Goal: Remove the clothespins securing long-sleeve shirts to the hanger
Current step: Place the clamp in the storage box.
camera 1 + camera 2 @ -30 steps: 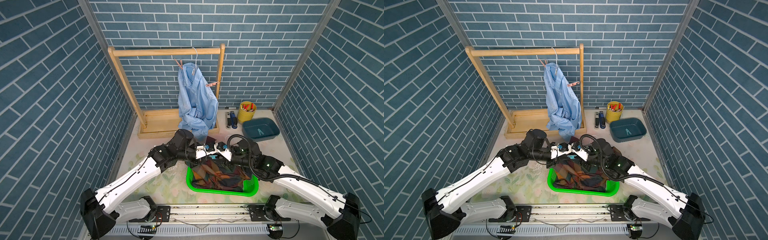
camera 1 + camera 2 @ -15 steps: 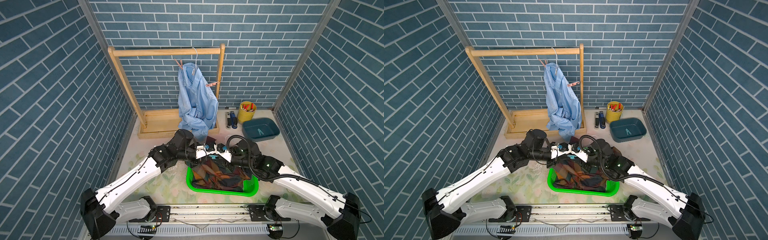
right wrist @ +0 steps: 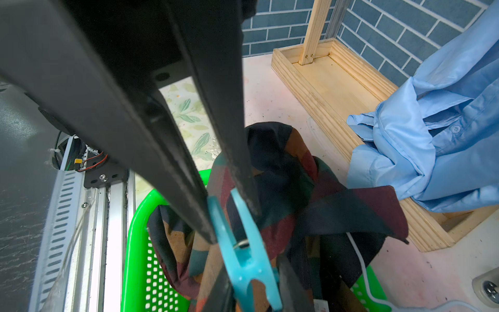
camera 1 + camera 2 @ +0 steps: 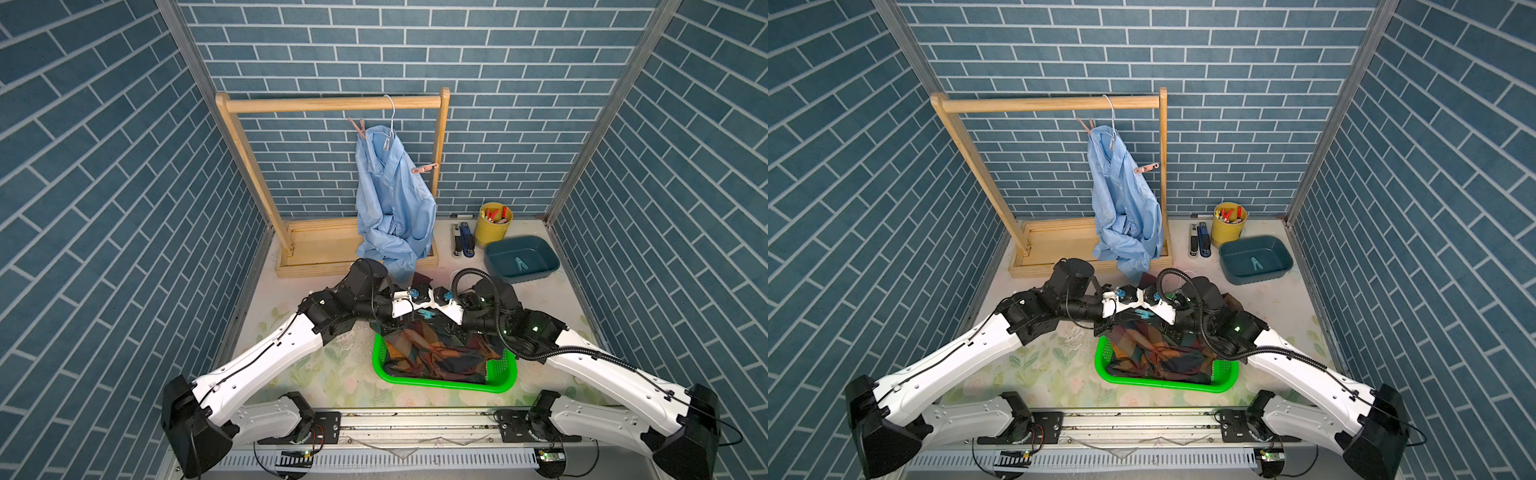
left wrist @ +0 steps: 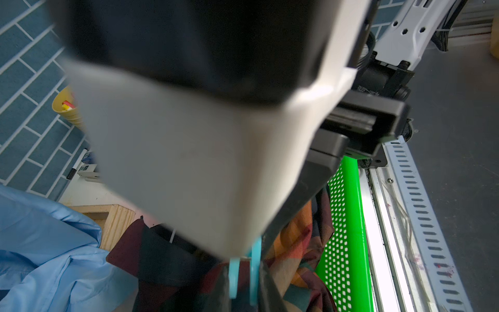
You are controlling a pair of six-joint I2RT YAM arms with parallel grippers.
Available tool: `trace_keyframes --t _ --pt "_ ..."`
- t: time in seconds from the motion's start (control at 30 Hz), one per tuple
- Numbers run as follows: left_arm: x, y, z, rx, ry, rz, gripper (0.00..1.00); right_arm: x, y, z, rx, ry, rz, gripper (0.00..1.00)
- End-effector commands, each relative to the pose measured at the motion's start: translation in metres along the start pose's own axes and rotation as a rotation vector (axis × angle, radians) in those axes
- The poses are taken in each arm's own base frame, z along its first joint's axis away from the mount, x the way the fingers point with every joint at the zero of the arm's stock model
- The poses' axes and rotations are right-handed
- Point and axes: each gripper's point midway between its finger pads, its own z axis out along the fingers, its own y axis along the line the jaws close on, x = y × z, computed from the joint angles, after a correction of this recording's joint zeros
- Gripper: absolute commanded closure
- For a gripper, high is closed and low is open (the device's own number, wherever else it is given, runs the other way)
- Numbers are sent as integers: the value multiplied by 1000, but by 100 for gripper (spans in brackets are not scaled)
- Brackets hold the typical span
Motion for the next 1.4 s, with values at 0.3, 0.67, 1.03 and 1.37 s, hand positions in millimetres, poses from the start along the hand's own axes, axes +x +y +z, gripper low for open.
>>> trace_keyframes --t 0.3,0.67,1.03,1.37 --pt "7 -5 4 32 22 -15 59 -28 3 -8 -18 -78 -30 100" --pt "9 -4 8 32 32 -21 46 -28 4 -10 -18 -89 -28 100" --pt "7 9 5 -46 20 -26 0 -21 7 -12 -16 -90 -8 100" --pt "-18 60 -53 -367 -213 -110 0 -16 -8 -27 99 -89 54 100"
